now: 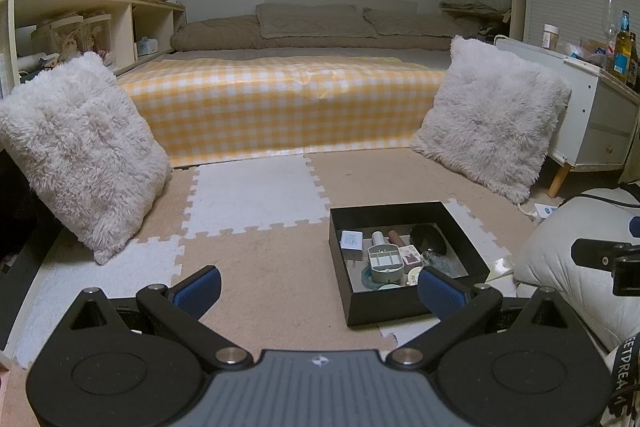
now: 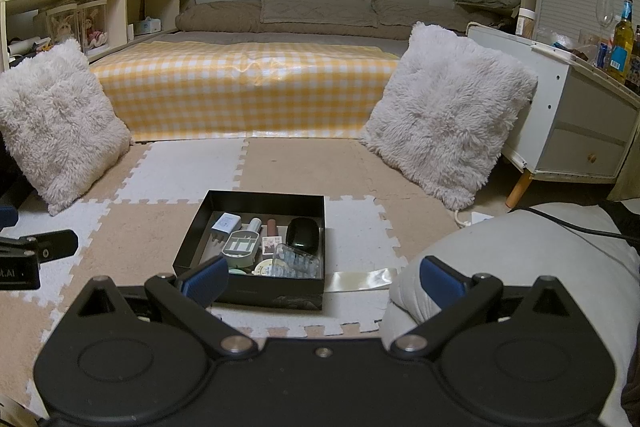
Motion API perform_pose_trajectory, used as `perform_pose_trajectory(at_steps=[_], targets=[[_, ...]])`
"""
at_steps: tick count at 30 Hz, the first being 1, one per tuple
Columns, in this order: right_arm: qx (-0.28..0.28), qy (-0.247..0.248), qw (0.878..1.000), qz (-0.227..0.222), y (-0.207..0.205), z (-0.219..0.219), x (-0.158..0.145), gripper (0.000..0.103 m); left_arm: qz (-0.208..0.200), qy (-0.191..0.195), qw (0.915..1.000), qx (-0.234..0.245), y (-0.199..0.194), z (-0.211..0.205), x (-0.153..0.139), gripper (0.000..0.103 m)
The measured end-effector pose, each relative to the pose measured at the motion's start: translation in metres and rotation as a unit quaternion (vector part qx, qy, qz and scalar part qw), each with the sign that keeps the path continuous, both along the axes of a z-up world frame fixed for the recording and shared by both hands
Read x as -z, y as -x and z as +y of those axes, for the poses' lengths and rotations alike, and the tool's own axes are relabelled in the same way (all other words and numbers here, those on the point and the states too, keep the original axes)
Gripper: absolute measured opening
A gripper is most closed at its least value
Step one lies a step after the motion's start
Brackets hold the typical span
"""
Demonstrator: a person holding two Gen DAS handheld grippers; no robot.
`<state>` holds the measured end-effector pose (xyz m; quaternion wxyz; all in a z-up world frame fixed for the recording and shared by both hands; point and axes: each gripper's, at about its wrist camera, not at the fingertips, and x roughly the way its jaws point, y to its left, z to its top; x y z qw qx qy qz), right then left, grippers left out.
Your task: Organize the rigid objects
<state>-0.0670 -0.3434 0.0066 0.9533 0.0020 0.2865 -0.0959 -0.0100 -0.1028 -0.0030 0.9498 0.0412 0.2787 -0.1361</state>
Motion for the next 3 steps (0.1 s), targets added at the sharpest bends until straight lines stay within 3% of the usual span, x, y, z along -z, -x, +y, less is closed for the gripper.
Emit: perform_pose_trajectory(at_steps=[3], targets=[[0.000,0.000,1.000,0.000,0.0000,0.0000,-0.0001,0.103,0.002,0.000,1.0000,-0.001,0.0001,-0.0001,0.0001,0.103]])
